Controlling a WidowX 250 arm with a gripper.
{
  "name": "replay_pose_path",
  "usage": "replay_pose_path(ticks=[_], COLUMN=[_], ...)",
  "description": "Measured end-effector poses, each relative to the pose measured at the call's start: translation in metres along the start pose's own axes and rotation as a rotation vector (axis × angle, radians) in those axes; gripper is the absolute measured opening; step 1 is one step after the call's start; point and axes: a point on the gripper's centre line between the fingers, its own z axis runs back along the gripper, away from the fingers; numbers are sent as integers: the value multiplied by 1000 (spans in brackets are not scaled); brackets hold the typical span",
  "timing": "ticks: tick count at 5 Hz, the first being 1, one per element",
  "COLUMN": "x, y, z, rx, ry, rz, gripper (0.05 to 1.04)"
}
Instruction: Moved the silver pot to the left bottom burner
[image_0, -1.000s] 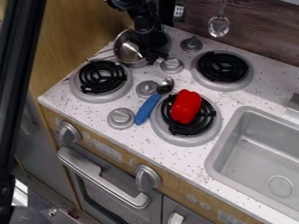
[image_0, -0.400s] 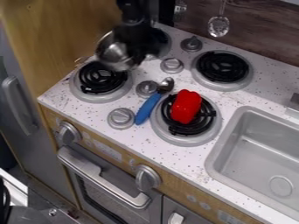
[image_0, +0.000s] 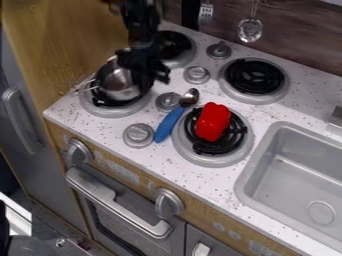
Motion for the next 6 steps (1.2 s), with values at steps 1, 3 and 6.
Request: replay_pose_path(ticks=[1,3,6], x=[6,3,0], y=[5,5,-12], z=[-6,-7,65], rx=[11,3,-62], ry=[38,49,-33], rz=[7,34,27], gripper=[71,249,1004])
